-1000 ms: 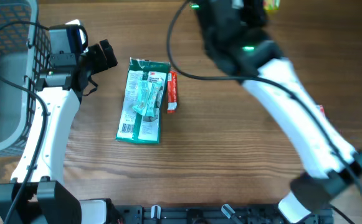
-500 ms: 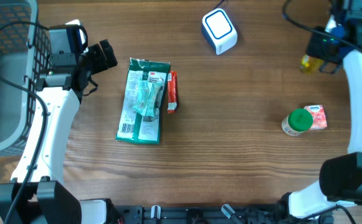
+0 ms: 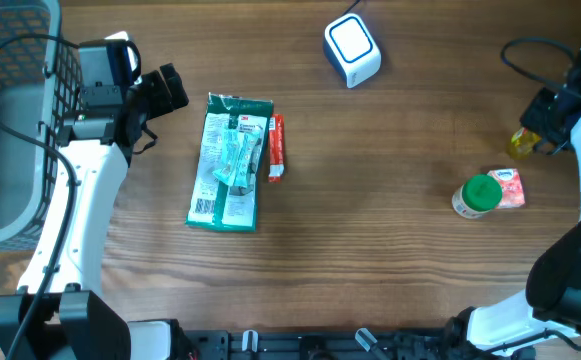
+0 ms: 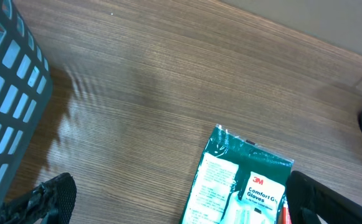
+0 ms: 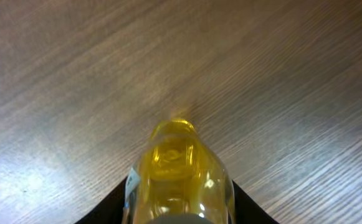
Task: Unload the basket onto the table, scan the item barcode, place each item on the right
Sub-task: 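Carry the Vim bottle to the right edge and set it down, then move the right gripper back toward the red toothbrush pack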
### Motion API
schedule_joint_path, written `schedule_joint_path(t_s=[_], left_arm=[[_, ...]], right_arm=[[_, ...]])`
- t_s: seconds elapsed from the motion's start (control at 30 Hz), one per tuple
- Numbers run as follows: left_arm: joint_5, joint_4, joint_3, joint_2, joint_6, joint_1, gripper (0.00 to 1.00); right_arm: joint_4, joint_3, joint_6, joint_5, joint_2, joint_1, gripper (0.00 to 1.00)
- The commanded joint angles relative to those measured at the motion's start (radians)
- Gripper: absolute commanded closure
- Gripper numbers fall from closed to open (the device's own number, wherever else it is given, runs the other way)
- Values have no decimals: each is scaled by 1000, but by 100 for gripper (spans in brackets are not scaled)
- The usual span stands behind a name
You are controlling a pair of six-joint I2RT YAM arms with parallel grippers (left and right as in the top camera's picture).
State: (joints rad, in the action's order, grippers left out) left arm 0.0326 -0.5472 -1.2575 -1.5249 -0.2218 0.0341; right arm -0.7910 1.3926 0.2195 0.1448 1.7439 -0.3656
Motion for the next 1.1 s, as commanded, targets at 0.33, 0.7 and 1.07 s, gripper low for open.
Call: schedule_joint_path(t_s=[0.33, 0.7, 1.07], left_arm=[[10, 0, -6, 0, 8, 4, 0], [10, 0, -6, 0, 8, 4, 0], [10, 0, -6, 0, 8, 4, 0]], right_arm=[[44, -45, 19, -13, 1, -2, 0], [-82, 171, -38, -179, -212, 48, 7], [-90, 105, 203, -583, -264, 596, 25]])
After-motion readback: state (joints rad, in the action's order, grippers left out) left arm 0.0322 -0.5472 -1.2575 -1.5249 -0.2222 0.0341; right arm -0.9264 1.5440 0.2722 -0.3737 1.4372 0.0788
